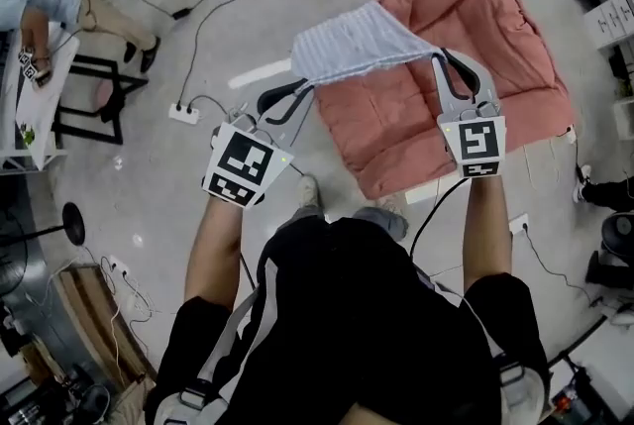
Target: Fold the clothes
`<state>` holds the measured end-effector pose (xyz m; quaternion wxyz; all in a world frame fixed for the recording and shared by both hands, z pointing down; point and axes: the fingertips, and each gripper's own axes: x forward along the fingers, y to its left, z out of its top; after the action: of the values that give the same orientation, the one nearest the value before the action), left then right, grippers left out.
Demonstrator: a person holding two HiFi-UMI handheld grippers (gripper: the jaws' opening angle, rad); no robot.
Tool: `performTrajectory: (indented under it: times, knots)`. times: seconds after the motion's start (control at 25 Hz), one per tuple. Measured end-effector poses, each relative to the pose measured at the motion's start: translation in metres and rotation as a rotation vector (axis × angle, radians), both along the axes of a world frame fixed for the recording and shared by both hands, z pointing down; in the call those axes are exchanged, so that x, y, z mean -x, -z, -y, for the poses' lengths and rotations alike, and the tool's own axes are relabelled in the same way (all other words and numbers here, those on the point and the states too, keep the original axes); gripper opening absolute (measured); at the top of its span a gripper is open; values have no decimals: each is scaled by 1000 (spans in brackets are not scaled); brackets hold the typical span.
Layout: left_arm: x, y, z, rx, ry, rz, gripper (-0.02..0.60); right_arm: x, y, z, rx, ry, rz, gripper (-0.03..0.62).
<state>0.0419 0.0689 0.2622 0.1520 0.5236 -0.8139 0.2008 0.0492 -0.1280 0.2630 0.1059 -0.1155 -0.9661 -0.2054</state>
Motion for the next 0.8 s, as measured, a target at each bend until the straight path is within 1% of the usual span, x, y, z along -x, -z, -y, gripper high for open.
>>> performTrajectory:
  times: [0.08, 0.2, 0.32, 0.44, 0.56, 0.72, 0.8]
  knots:
    - [-9, -7, 1, 6, 76, 0, 38, -4, -8, 1, 12, 73, -16, 40]
    - [-33, -18, 6, 4, 208, -25, 38, -18, -16, 5, -5, 199, -56, 40]
    - [-62, -22, 21, 25, 296, -33, 38, -40, -15, 19, -35, 293, -83, 40]
    - [-83, -25, 23, 49, 345, -35, 38, -58, -14, 22, -73, 355, -96, 40]
    - [-97, -24, 18, 53, 379, -38, 38, -70, -16, 16, -88, 387, -103, 40]
    - [-115, -27, 16, 68, 379, -35, 38, -85, -21, 16, -90, 392, -112, 40]
    - [-122, -25, 19, 57, 370, -35, 38, -93, -21, 20, -98, 389, -113, 40]
